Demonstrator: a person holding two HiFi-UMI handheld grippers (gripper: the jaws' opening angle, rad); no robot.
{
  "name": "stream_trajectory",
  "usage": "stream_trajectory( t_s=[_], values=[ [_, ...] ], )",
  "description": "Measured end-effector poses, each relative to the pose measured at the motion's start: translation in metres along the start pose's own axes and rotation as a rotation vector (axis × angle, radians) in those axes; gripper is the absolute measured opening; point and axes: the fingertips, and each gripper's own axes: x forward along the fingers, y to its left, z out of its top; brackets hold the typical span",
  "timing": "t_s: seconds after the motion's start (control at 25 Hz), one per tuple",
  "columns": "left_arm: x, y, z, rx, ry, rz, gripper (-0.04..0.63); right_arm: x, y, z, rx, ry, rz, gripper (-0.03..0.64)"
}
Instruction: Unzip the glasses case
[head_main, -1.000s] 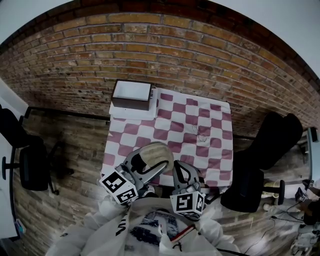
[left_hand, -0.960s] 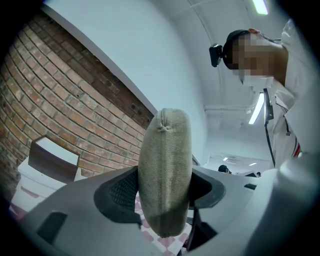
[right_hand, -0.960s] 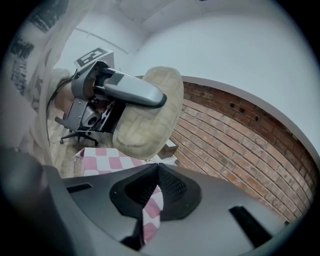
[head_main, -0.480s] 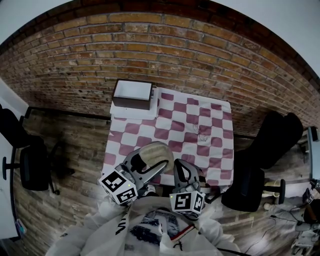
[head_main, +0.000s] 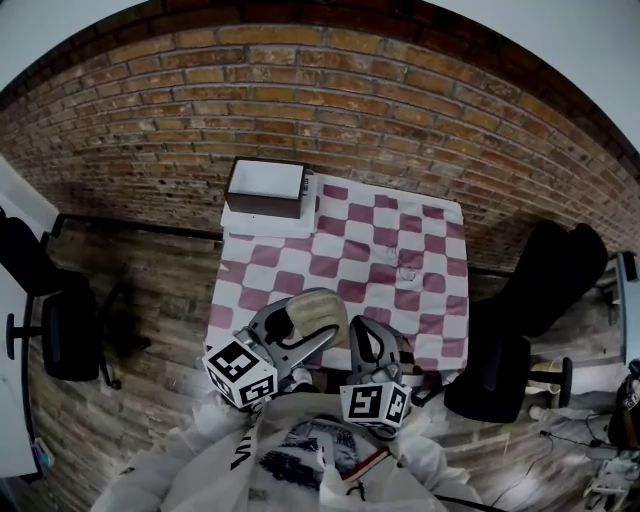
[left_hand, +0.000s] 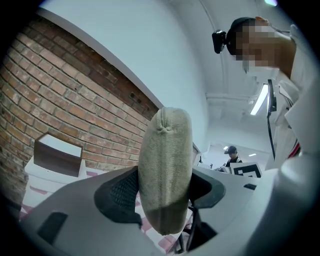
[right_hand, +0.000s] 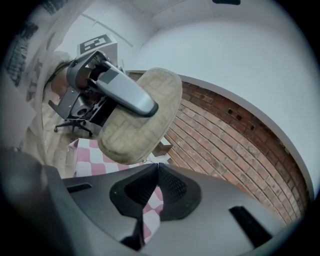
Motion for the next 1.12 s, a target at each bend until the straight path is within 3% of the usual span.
stream_trajectory(
  t_s=[0.24,0.68,0.88,1.12],
  values=[
    [0.005,-0.003,-0.007,0.032,0.067,-0.008,0.278,-0.001,-0.003,-0.001,-0.005,0.005,-0.008,0.017],
    [0.018,-0.014,-0.021,0.203,0.204,-0.018,0.278,-0.002,-0.018,-0.001,-0.01,-0.006,-0.052,0.017],
    [0.023,-0.012,-0.024,0.316,0.254,-0.007,0.278,-0.001,-0.029,0.004,-0.012,-0.029,-0.074,0.017],
    [0.03,-0.01,-0.022,0.389,0.306,-0.006,0.278,0.0,-0.042,0.009,-0.017,-0.046,-0.099,0.017]
  ],
)
